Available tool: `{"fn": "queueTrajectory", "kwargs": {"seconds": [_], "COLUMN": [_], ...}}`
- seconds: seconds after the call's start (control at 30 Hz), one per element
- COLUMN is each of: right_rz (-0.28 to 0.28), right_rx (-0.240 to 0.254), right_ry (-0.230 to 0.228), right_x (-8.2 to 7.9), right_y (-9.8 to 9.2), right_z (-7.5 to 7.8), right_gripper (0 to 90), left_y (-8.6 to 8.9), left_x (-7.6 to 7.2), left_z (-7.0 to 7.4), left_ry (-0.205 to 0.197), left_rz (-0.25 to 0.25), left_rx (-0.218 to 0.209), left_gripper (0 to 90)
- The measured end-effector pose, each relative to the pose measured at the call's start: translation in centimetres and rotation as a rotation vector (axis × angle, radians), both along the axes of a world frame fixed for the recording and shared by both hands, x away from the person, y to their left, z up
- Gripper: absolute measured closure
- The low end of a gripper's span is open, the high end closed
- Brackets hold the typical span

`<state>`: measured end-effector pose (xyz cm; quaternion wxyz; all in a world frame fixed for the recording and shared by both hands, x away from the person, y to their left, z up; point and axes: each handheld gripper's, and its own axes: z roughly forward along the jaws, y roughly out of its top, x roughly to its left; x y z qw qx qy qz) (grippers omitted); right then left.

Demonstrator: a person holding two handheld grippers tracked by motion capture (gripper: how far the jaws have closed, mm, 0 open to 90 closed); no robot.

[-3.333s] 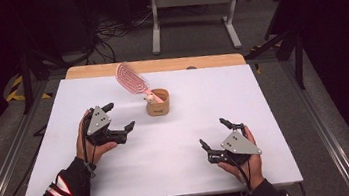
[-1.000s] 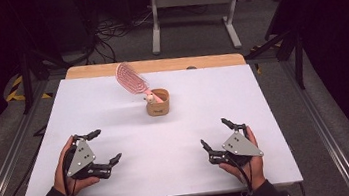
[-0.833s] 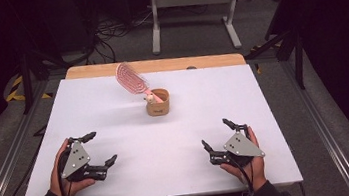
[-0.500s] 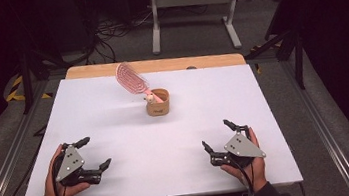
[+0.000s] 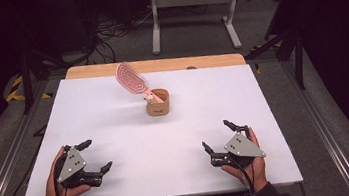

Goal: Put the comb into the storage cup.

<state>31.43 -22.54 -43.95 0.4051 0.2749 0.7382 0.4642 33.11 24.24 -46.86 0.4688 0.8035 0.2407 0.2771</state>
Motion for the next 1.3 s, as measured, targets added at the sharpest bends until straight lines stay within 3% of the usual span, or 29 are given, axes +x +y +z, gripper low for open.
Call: {"fn": "queueTrajectory", "kwargs": {"seconds": [0.4, 1.3], "right_rz": [0.002, 0.001], "right_rx": [-0.011, -0.004], "right_ry": [-0.006, -0.004], "right_x": [-0.15, -0.10], "right_y": [0.30, 0.10], "right_z": [0.10, 0.05], "right_gripper": [8.5, 8.6], "left_y": [-0.30, -0.60], "left_x": [-0.08, 0.07], "left_z": [-0.09, -0.10], "left_ry": [0.011, 0.012], "left_rz": [-0.027, -0.037], "left_rx": [0.001, -0.002], "left_gripper": [5.2, 5.3]}}
